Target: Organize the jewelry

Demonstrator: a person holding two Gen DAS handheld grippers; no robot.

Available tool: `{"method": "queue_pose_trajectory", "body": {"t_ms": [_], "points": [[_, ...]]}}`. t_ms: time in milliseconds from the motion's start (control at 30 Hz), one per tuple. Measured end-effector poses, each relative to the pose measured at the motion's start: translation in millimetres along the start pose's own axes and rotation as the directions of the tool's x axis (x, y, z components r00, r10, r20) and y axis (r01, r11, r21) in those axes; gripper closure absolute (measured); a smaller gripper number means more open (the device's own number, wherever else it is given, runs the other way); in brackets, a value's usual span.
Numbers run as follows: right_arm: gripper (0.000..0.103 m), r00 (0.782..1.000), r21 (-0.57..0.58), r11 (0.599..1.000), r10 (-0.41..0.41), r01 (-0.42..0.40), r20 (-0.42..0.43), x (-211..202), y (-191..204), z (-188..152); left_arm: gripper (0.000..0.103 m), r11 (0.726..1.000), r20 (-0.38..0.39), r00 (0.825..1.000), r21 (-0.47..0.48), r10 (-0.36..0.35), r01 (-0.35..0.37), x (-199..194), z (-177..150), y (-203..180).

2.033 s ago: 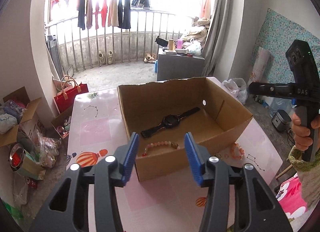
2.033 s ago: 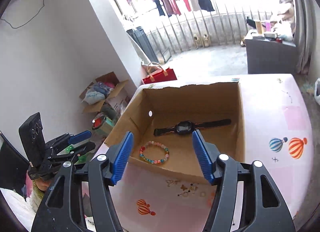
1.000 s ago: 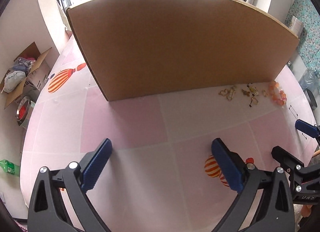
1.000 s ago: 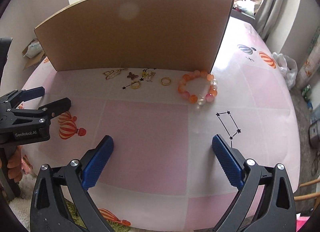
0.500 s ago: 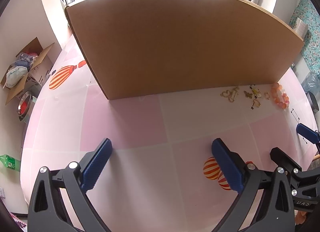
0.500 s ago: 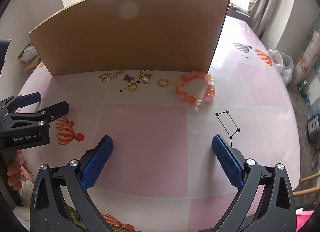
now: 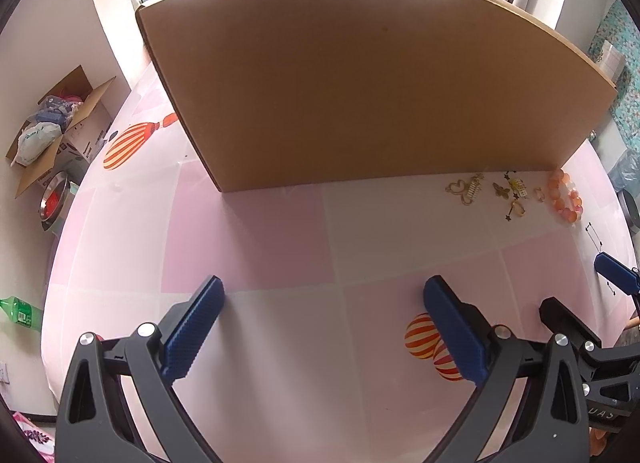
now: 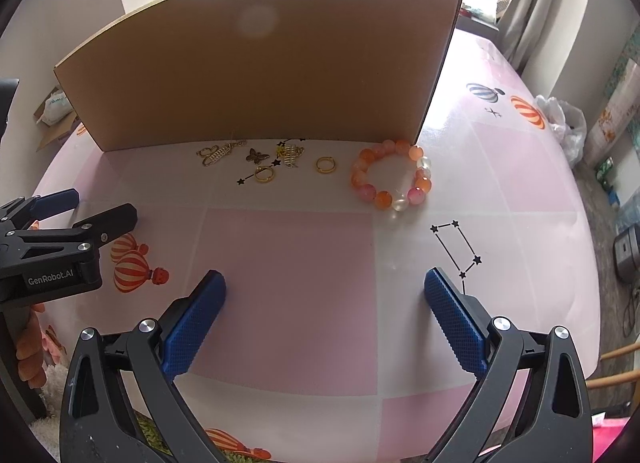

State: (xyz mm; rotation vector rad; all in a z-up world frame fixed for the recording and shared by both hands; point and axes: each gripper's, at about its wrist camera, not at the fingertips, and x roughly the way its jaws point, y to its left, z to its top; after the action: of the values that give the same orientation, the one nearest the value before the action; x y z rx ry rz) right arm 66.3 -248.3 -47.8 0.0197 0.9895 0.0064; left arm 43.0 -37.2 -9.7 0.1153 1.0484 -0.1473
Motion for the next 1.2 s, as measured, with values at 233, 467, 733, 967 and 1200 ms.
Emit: {"method": "queue_pose_trajectory", "body": {"t_ms": [233, 467, 733, 967, 1200], "points": [[0.008, 1.0, 0.002, 1.0, -0.002, 0.002, -0.009, 2.2, 0.9, 3.5, 0.004, 1.0, 0.001, 1.0, 0.002, -0.001, 0.001, 0.9, 1.9, 1.9], [0.008, 1.0, 0.0, 1.0, -0.001, 0.001, -0.011, 3.2, -2.6, 5.3, 0.004, 1.0, 0.002, 1.0, 0.0, 0.0, 0.0, 1.4, 2.8, 1.2], [0.008, 1.0, 0.006, 1.0, -0.004, 0.004, -0.007, 3.6, -2.7, 6.0, 0.004, 1.0, 0.002, 1.0, 0.002, -0.001, 0.001, 2.1, 3.6, 2.2], [0.008, 1.0, 0.006, 1.0, -0.004, 0.004, 0.001, 4.8, -3.5, 5.1, 0.004, 1.0, 0.011, 1.0, -0.008, 0.005, -0.005, 0.5, 2.8, 3.1], [0.008, 1.0, 0.01, 1.0, -0.007, 0.007, 0.0, 5.6, -4.0, 3.6, 0.004, 1.0, 0.011, 1.0, -0.015, 0.009, -0.009, 0.6, 0.6, 4.3]]}}
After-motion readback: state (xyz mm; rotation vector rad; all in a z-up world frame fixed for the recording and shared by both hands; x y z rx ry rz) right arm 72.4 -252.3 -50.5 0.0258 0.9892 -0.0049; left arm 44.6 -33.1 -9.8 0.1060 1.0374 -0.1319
